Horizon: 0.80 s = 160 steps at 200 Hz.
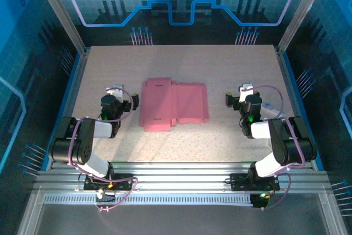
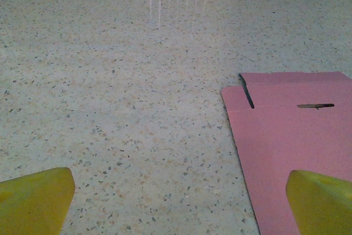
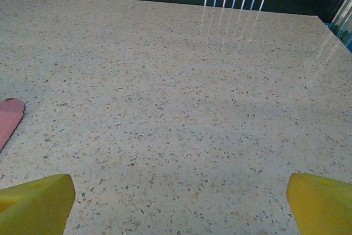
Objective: Fold the paper box
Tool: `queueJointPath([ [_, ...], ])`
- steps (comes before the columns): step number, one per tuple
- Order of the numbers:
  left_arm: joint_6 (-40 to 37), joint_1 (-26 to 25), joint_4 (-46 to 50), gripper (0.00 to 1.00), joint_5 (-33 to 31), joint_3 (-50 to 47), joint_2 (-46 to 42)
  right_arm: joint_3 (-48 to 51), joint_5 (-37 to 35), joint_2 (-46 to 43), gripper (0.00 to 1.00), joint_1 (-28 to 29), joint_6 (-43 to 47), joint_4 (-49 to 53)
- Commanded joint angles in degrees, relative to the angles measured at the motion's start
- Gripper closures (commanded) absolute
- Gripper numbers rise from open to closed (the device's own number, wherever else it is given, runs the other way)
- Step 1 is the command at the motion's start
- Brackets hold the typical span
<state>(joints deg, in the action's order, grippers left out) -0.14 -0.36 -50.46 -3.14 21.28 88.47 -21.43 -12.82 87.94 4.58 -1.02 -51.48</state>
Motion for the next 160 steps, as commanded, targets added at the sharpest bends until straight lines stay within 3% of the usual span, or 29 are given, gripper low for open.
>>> queueJointPath([
  [1, -0.1, 0.4, -1.5, 0.01, 0.4, 0.9, 0.1, -0.4, 0.5, 0.4, 0.0, 0.8, 0.7, -1.4],
  [125, -0.2, 0.2, -1.4, 0.01, -0.7, 0.6, -0.8, 2.1, 1.9, -2.0, 0.0, 1.3, 1.8, -4.6],
  [160, 1.2, -1.2, 9.4, 0.01, -6.2, 1.3, -11.1, 0.2, 0.0, -13.1, 0.0, 2.3, 1.2, 10.0],
])
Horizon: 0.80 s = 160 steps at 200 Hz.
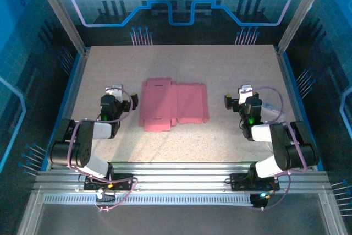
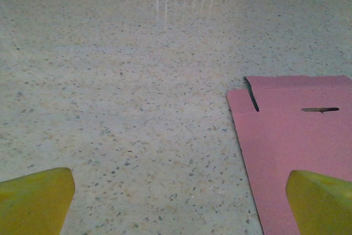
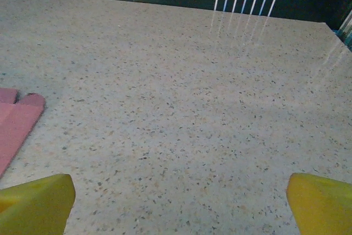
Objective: Fold the paper box
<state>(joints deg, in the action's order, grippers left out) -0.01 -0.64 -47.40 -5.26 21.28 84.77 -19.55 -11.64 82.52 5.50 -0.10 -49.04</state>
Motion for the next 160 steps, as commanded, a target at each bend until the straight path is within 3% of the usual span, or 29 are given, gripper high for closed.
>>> queueJointPath([
  [1, 1.2, -1.0, 6.9, 0.01, -4.2, 1.3, -7.7, -1.8, -1.2, -8.1, 0.0, 1.4, 0.2, 8.0],
  [28, 6.2, -3.7, 20.1, 0.01, -6.0, 3.1, -18.2, -5.4, -0.4, -17.8, 0.0, 3.0, -3.8, 23.9],
  [48, 11.9, -6.2, 35.8, 0.01, -5.6, 7.4, -25.2, -10.1, 2.8, -23.2, 0.0, 3.8, -8.8, 39.1],
  [81, 21.3, -8.7, 55.8, 0.01, -1.0, 14.0, -30.5, -16.0, 9.8, -28.0, 0.0, 4.6, -16.9, 55.8],
  [112, 26.1, -9.3, 64.9, 0.01, 7.1, 17.1, -31.2, -19.1, 10.0, -29.2, 0.0, 7.1, -23.0, 65.2],
  [160, 31.1, -9.3, 67.5, 0.01, 15.3, 17.1, -28.0, -19.8, 13.3, -29.6, 0.0, 11.6, -28.9, 70.3],
])
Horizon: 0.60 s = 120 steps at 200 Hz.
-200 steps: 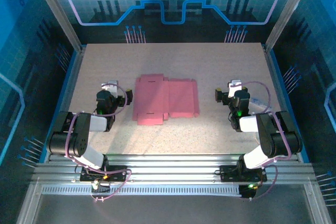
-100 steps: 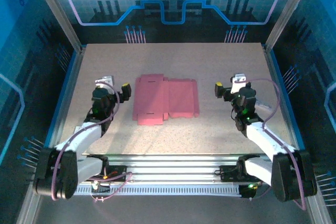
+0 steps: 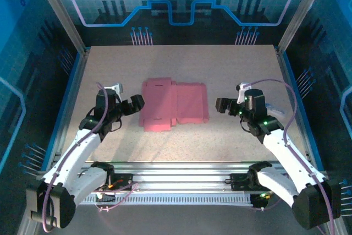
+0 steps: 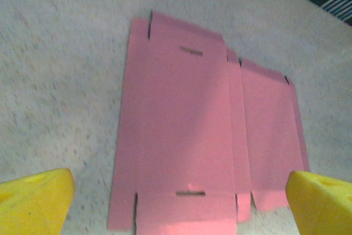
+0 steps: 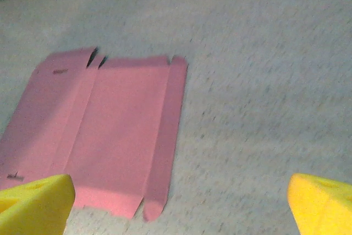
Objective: Fold the paper box
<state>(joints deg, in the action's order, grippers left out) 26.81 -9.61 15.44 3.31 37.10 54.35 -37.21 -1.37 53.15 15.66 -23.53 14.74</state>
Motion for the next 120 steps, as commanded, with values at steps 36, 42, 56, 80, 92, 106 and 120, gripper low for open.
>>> queueJointPath([
  [36, 4.8, -0.4, 3.6, 0.01, 11.1, 3.8, 12.4, -1.5, 8.1, 3.1, 0.0, 3.9, -6.9, 4.8],
  [42, 5.5, -0.4, 3.4, 0.01, 11.3, 4.1, 13.6, -1.9, 8.3, 4.1, 0.0, 4.5, -6.9, 4.7],
  [56, 7.7, -0.7, 3.3, 0.01, 11.9, 4.4, 15.7, -2.6, 8.7, 7.0, 0.0, 5.6, -6.9, 3.5],
  [80, 8.7, -1.6, 3.1, 0.01, 10.1, 4.9, 18.2, -5.9, 8.7, 14.5, 0.0, 6.2, -9.2, 3.0],
  [92, 8.8, -1.7, 2.5, 0.01, 10.2, 5.4, 19.3, -7.5, 8.8, 18.0, 0.0, 7.1, -10.1, 2.1],
  [106, 9.0, -2.0, 1.4, 0.01, 10.1, 6.1, 20.6, -10.0, 7.2, 22.1, 0.0, 8.7, -10.4, 1.9],
  [120, 8.9, -2.3, 1.1, 0.0, 9.1, 6.8, 22.3, -12.8, 5.9, 26.5, 0.0, 9.5, -10.9, 3.1],
])
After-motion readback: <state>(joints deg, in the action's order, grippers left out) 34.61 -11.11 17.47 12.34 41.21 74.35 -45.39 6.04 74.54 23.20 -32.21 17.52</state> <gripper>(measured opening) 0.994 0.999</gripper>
